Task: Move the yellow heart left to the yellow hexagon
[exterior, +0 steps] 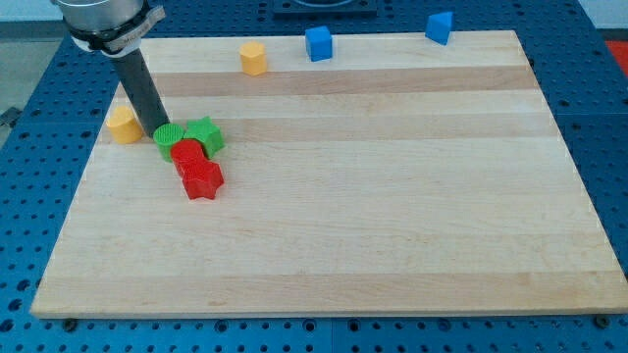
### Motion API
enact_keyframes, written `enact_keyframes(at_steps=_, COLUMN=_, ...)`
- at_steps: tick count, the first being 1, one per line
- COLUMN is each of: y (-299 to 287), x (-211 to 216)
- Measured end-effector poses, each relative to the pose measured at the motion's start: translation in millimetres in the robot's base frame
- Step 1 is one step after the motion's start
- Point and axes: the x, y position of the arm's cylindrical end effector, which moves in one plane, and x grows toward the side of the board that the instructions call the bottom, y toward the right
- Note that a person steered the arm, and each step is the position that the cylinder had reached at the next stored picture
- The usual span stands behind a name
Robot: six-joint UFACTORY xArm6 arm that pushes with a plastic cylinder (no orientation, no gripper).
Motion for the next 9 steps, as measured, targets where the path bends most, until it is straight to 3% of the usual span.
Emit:
enact_keyframes(at_steps=1, y=-30, x=43)
enact_keyframes(at_steps=2, y=-38, x=53)
enact_keyframes(at_steps=3, y=-72, x=49)
enact_keyframes(at_steps=5, y=-76, x=14)
enact_keyframes(at_steps=7, y=-18, x=-1)
enact_keyframes(at_steps=8, y=-18, x=-1)
enact_keyframes(at_steps=9, y=-1, x=-29)
